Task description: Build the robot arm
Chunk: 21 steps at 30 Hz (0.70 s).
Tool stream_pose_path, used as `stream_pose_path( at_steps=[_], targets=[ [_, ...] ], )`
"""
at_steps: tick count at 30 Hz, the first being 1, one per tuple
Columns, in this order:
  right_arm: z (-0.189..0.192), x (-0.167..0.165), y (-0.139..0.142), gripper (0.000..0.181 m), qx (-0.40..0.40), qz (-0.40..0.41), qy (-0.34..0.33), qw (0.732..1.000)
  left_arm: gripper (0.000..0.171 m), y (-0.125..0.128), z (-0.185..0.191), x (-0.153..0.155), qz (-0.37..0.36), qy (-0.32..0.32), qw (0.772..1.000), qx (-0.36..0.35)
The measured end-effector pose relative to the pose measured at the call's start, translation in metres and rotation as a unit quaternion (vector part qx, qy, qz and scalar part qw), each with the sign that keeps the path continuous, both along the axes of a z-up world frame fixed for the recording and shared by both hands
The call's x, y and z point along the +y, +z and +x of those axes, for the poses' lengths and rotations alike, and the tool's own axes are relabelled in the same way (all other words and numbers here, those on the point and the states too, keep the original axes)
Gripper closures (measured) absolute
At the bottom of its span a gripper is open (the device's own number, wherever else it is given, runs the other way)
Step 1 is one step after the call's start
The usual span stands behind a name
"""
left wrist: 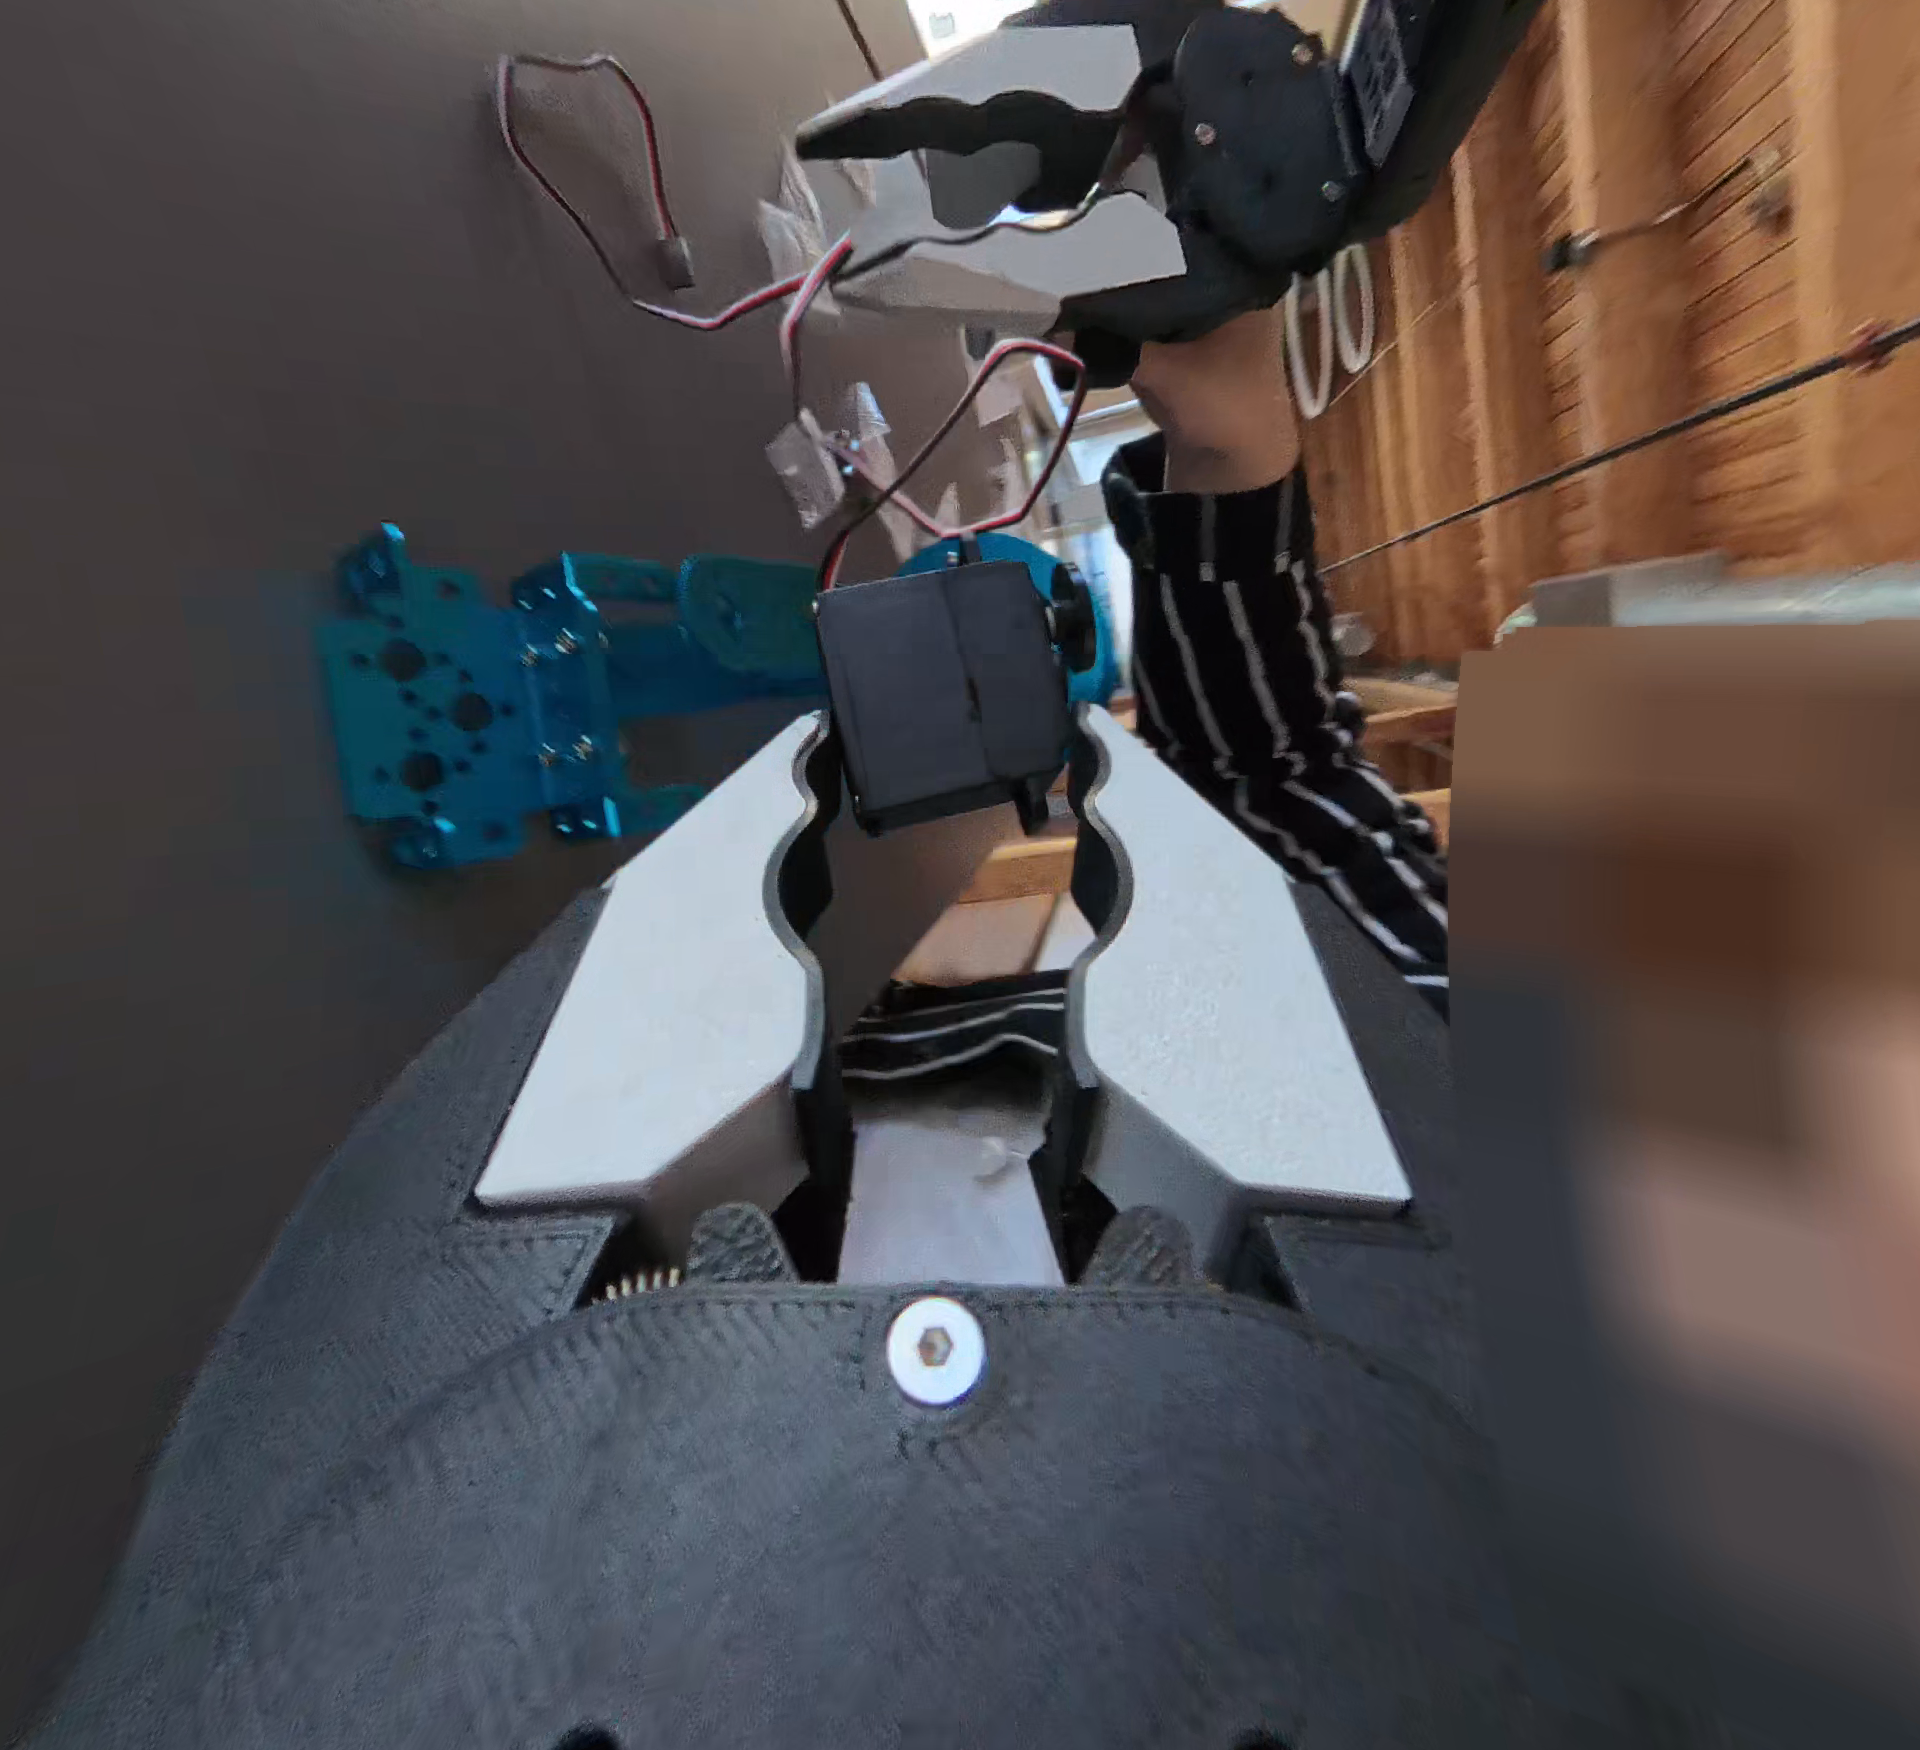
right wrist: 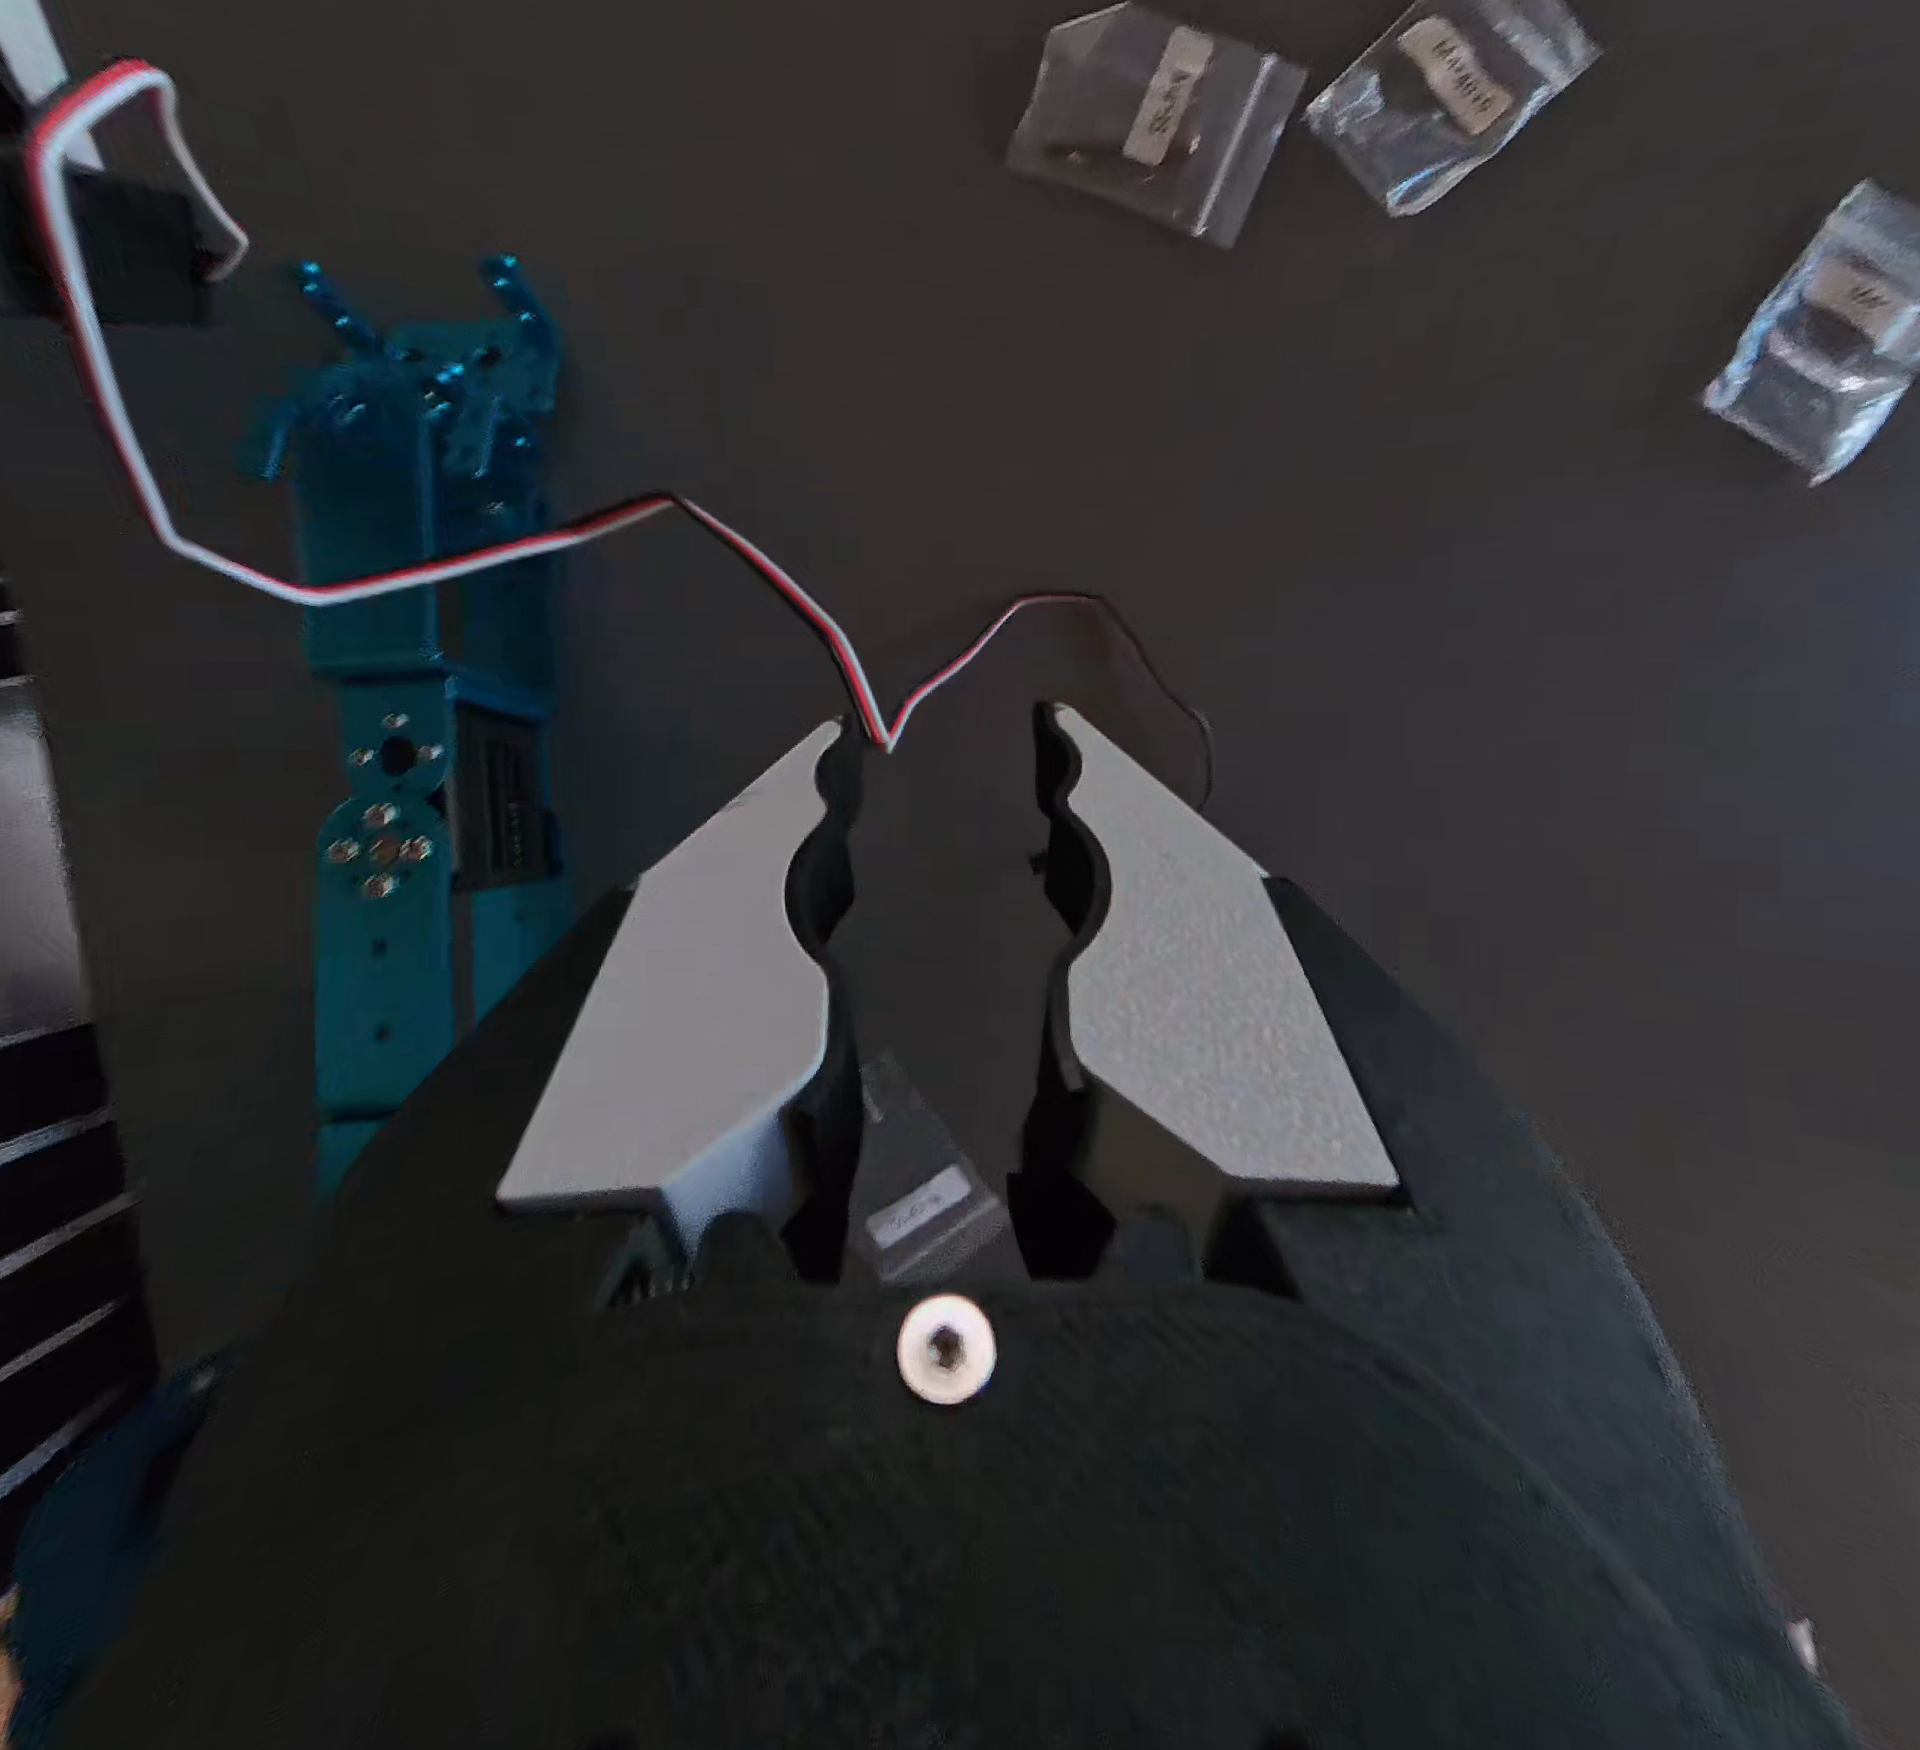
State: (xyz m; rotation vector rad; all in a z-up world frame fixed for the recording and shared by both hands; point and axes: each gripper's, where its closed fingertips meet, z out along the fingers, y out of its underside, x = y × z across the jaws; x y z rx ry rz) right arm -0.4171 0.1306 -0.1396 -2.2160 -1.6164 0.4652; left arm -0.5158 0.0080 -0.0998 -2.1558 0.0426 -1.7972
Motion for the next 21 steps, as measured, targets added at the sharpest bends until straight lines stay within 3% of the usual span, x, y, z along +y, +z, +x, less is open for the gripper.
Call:
stream_pose_path(
  at_steps=[3, 7, 12, 17, 21],
  targets=[
    [0.015, -0.020, 0.004, 0.139, -0.024, -0.083, -0.002, 0.996, 0.129, 0.005, 0.004, -0.010, -0.033, 0.013, 0.999, -0.041],
    [0.025, -0.039, 0.032, 0.139, 0.009, -0.142, -0.007, 0.990, 0.129, 0.013, 0.006, -0.009, -0.073, 0.058, 0.991, -0.098],
    [0.011, -0.083, 0.100, 0.143, 0.149, -0.180, -0.026, 0.972, 0.129, 0.016, 0.009, 0.000, -0.127, 0.059, 0.980, -0.143],
    [-0.022, -0.124, 0.132, 0.145, 0.237, -0.153, -0.083, 0.956, 0.129, 0.030, 0.006, 0.021, -0.134, 0.024, 0.977, -0.164],
    [-0.057, -0.137, 0.132, 0.141, 0.321, -0.055, -0.178, 0.929, 0.130, 0.038, 0.005, 0.033, -0.145, -0.018, 0.970, -0.192]
  ],
)
